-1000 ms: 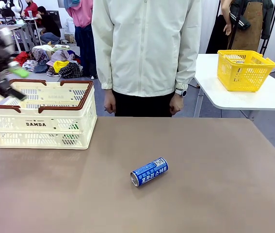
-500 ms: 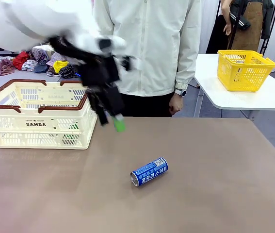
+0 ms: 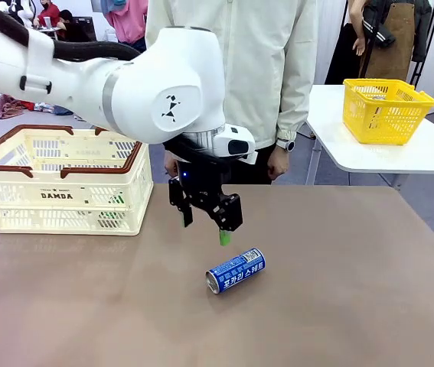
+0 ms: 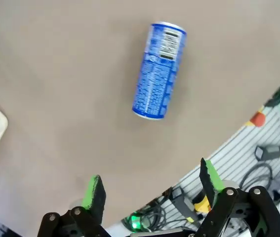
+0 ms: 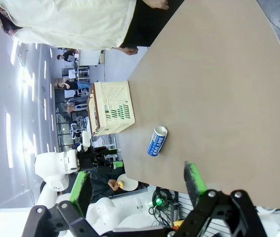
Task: Place the drinks into the Shopping basket.
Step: Pick up one drink and place it into the Shopping basket.
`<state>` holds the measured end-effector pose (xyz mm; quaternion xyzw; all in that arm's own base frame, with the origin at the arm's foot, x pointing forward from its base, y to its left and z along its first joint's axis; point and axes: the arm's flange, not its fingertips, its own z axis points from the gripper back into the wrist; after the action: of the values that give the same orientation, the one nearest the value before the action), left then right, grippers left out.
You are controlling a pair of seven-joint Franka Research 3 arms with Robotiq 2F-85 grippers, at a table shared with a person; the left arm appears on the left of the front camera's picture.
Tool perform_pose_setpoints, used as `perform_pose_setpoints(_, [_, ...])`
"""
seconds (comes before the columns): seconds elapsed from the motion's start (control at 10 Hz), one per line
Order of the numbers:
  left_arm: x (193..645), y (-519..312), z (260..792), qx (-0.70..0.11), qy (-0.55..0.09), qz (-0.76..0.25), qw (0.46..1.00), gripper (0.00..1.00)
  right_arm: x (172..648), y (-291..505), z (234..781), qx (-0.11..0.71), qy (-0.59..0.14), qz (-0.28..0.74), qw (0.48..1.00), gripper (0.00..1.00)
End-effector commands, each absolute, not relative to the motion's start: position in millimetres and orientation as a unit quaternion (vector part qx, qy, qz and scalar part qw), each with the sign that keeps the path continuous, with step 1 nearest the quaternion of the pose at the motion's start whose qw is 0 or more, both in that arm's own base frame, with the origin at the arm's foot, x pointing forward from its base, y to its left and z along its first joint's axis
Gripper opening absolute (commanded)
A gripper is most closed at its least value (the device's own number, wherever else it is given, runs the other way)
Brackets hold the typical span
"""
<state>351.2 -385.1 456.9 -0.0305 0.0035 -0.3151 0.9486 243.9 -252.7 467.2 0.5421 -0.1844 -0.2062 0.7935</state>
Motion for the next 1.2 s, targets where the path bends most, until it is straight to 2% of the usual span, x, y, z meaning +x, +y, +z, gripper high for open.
perform_pose_setpoints(0.0, [355, -399, 457, -0.032, 0.020, -0.296, 0.954, 1.00, 243, -254, 467, 0.543, -0.191, -0.199, 0.793, 1.00])
perform_pose_setpoints(0.1, [351, -385, 457, -0.031, 0.004, -0.315, 0.949, 1.00, 243, -254, 467, 0.543, -0.191, -0.199, 0.793, 1.00])
perform_pose_setpoints(0.5, [351, -385, 457, -0.031, 0.004, -0.315, 0.949, 1.00, 243, -254, 467, 0.543, -0.191, -0.199, 0.793, 1.00])
perform_pose_setpoints(0.6, [353, -393, 455, -0.031, 0.008, -0.306, 0.951, 1.00, 243, -254, 467, 0.543, -0.191, -0.199, 0.793, 1.00])
perform_pose_setpoints(0.7, [352, -413, 441, 0.004, -0.009, -0.255, 0.967, 1.00, 243, -254, 467, 0.543, -0.191, -0.199, 0.793, 1.00])
perform_pose_setpoints(1.0, [341, -478, 415, 0.028, -0.058, -0.292, 0.954, 1.00, 243, -254, 467, 0.543, -0.191, -0.199, 0.793, 1.00])
perform_pose_setpoints(1.1, [344, -481, 409, 0.026, -0.051, -0.292, 0.955, 1.00, 243, -254, 467, 0.543, -0.191, -0.199, 0.793, 1.00])
